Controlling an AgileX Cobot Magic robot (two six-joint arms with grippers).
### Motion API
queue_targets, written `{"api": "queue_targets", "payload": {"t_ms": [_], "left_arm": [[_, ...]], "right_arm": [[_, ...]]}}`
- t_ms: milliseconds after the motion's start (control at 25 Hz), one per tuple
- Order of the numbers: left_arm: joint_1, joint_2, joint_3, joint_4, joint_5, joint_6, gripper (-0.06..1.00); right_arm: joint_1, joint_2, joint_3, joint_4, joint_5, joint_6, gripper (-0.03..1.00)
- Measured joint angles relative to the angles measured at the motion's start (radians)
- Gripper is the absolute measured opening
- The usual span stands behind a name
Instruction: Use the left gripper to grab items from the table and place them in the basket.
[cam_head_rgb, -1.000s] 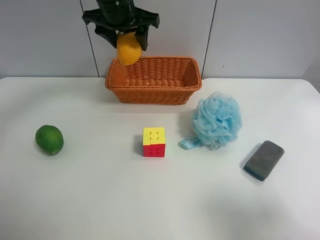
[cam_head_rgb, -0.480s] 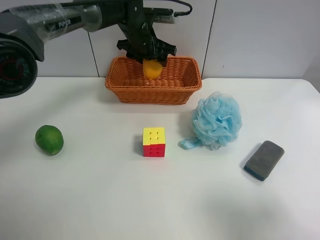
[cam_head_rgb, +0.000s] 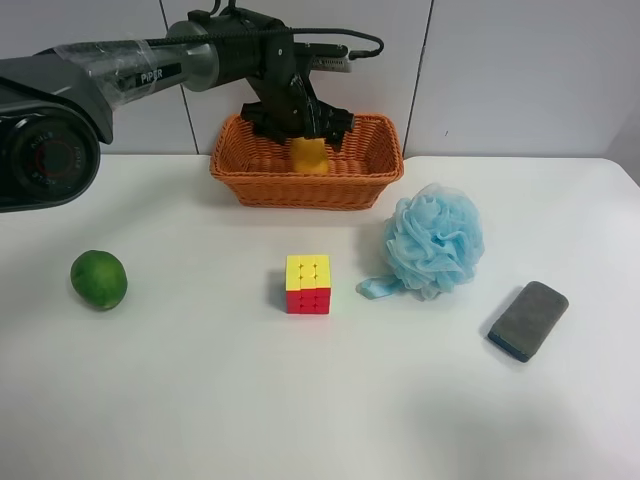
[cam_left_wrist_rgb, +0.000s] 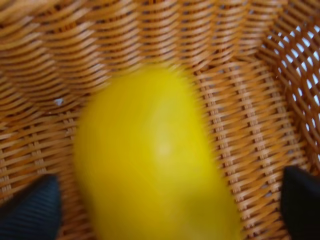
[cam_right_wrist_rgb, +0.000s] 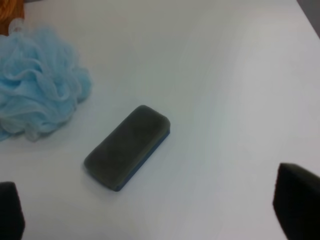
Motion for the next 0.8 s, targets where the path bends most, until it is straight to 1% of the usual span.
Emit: {"api": "queue_targets", "payload": {"t_ms": [80,160,240,360,560,600,720,800], "left_arm": [[0.005,-0.002,0.0,-0.004,0.007,-0.001,0.97],[0.007,-0.013,0.0,-0.008,0.033,-0.001,0.98],[0.014,-0.043,0.0,-0.012,0.082,0.001,0.99],[0.022,-0.119,0.0,-0.012,0.179,0.02,0.99],[0.04,-0.277,0.0,-0.015,0.422,0.066,0.99],[0.047,-0.31,0.0,-0.015,0.446,0.07,0.99],[0.066,-0.419,0.032,-0.012,0.464,0.084,0.99],[0.077,-0.517,0.116,-0.01,0.466,0.097,0.99]], "right_arm": [[0.0,0.0,0.0,0.0,0.0,0.0,0.99],[0.0,0.0,0.0,0.0,0.0,0.0,0.99],[0.0,0.0,0.0,0.0,0.0,0.0,0.99],[0.0,0.0,0.0,0.0,0.0,0.0,0.99],[0.0,0.0,0.0,0.0,0.0,0.0,0.99],[0.0,0.0,0.0,0.0,0.0,0.0,0.99],[0.0,0.0,0.0,0.0,0.0,0.0,0.99],[0.0,0.0,0.0,0.0,0.0,0.0,0.99]]}}
